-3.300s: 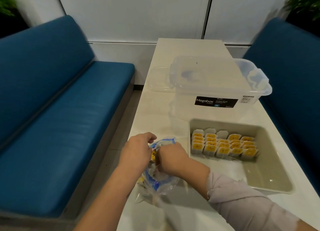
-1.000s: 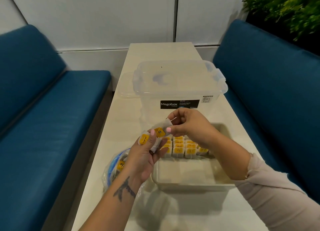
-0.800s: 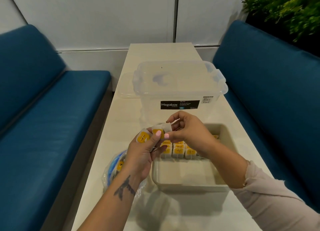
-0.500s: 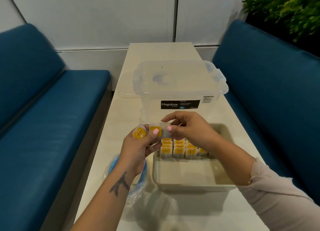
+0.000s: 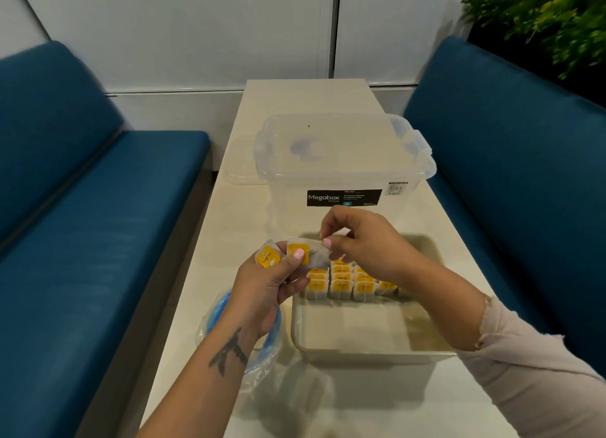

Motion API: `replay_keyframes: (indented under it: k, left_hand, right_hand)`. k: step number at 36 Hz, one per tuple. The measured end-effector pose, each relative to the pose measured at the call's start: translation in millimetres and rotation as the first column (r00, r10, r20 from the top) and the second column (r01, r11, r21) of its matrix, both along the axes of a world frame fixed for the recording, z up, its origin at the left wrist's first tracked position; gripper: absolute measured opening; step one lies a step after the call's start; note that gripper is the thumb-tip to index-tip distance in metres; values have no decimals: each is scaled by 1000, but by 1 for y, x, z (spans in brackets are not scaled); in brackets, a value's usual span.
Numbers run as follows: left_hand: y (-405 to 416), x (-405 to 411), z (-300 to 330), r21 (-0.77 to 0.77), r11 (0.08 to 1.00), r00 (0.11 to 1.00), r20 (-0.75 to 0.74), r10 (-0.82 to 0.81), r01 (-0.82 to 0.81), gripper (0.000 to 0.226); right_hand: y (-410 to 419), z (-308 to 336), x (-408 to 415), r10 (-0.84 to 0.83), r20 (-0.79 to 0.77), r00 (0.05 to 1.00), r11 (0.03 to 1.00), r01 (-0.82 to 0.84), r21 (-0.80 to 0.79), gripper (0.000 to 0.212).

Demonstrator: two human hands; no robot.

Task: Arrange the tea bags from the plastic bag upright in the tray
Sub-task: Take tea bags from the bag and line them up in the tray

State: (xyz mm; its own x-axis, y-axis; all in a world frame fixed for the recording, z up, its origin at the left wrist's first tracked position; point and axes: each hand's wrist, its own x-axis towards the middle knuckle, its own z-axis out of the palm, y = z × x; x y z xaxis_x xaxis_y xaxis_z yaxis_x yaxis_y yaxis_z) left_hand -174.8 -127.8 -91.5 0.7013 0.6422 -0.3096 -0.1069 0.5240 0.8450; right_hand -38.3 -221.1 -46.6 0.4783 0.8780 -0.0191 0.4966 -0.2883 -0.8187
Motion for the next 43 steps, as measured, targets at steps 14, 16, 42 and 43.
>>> replay_keyframes:
  k: [14,16,42,43]
  left_hand:
    - [0,2,7,105,995,1000,-25,-1,3,24]
    - [0,2,7,92,996,1000,-25,-14,17,35]
    - [-4,9,7,-111,993,996,66,58,-50,31]
    - [-3,9,7,-109,993,996,69,62,-54,33]
  right_hand:
    - [6,-4,-4,-15,51,999,999,16,-31,21]
    - [7,-4,-5,-39,-26,999,999,39,0,22]
    - [5,-12,-14,-155,109,982,979,138,148,22]
    - [5,-13,-14,-172,58,983,975,162,151,22]
